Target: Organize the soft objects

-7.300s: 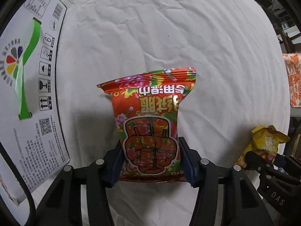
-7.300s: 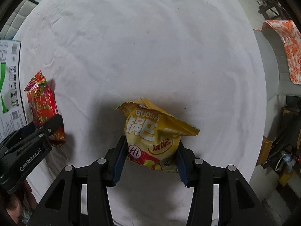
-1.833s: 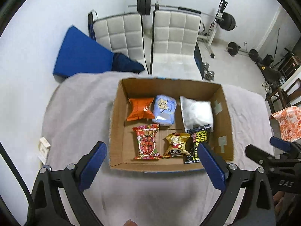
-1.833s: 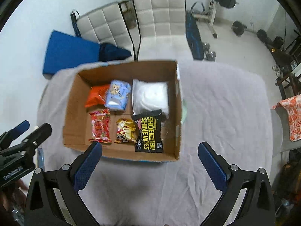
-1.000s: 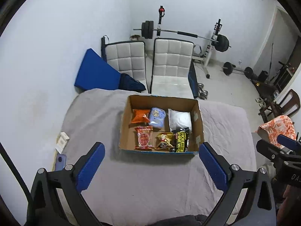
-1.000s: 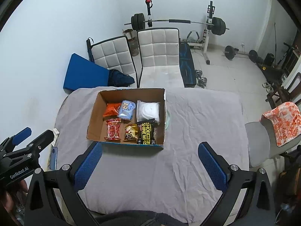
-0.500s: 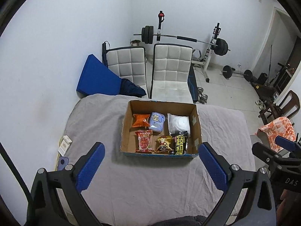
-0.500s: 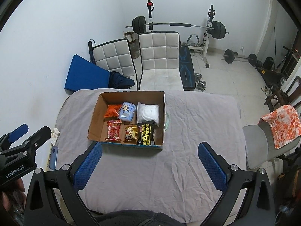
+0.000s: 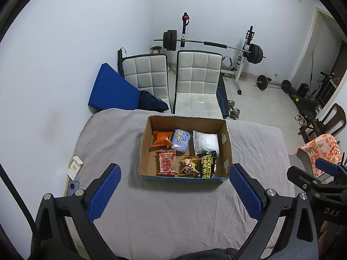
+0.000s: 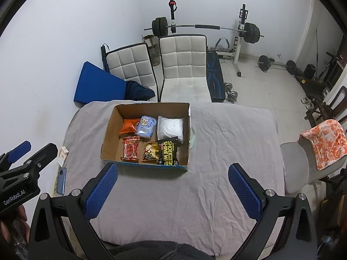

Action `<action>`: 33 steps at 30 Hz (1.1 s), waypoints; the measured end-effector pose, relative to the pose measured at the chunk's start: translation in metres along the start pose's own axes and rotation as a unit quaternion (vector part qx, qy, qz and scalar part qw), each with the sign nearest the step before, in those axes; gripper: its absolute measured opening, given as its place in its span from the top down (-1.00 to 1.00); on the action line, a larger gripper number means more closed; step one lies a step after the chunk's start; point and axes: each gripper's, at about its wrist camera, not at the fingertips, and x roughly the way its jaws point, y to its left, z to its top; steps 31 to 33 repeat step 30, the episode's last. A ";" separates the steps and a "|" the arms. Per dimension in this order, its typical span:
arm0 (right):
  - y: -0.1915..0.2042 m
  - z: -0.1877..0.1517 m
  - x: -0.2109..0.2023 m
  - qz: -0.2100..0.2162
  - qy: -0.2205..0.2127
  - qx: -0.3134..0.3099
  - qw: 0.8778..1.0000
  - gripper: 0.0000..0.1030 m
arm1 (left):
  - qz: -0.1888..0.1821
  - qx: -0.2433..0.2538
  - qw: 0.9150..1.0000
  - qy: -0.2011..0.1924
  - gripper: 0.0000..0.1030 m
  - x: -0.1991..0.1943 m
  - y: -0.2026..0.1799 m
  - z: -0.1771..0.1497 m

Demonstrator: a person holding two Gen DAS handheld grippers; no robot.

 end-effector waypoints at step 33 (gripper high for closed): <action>0.000 -0.001 -0.003 -0.011 -0.012 -0.004 1.000 -1.00 | -0.001 -0.004 1.000 -0.004 -0.99 -0.002 -0.002 -0.005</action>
